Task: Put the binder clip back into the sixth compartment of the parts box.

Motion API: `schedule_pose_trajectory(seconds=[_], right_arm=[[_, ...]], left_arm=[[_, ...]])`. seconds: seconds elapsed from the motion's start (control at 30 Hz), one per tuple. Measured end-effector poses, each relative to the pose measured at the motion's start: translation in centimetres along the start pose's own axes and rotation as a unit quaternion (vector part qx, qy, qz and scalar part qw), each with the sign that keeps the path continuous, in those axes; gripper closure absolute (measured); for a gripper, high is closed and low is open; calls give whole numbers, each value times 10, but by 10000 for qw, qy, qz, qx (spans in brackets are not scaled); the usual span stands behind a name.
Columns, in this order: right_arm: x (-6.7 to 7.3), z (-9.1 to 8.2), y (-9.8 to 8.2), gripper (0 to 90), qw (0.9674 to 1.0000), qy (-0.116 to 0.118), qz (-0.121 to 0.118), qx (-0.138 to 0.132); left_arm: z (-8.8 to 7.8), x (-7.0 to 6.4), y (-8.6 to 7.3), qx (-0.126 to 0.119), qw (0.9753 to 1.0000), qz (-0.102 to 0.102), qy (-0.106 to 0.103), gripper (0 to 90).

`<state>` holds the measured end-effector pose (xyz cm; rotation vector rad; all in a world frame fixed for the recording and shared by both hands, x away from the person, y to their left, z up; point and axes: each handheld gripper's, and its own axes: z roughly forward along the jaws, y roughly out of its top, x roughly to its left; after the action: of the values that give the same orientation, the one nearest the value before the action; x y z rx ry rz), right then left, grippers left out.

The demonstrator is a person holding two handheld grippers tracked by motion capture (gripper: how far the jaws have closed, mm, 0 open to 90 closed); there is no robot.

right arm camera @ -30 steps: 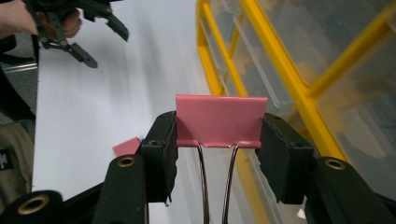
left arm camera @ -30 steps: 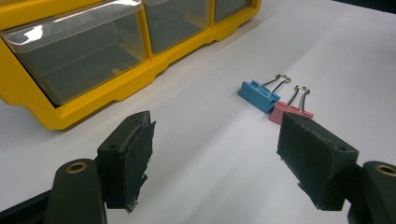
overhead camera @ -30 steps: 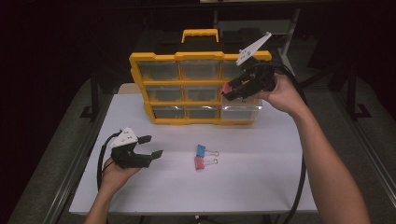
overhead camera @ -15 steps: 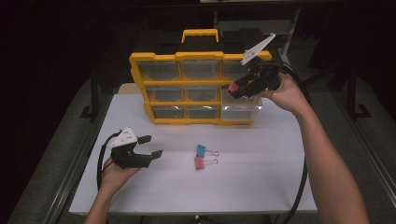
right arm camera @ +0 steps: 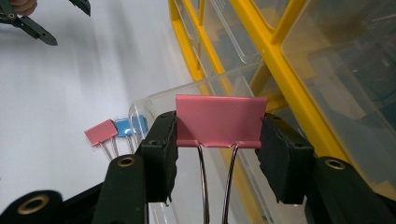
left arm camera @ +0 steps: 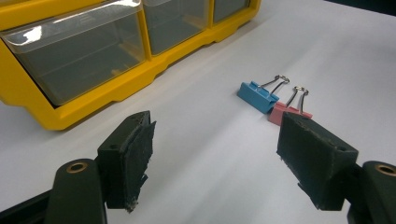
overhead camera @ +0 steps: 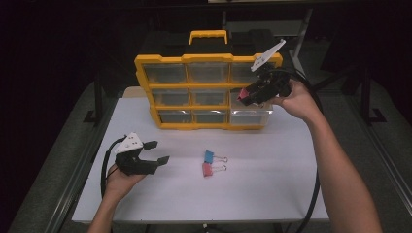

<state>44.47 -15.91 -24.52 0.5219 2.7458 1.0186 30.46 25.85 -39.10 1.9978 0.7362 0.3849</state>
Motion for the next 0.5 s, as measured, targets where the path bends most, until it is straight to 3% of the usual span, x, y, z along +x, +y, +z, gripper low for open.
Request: schedule_pose_trajectory(seconds=[0.5], right_arm=[[-1,4,-5,483,10000,-9,70,52]], left_arm=[[1,-1,0,-58,10000,-69,-3,265]])
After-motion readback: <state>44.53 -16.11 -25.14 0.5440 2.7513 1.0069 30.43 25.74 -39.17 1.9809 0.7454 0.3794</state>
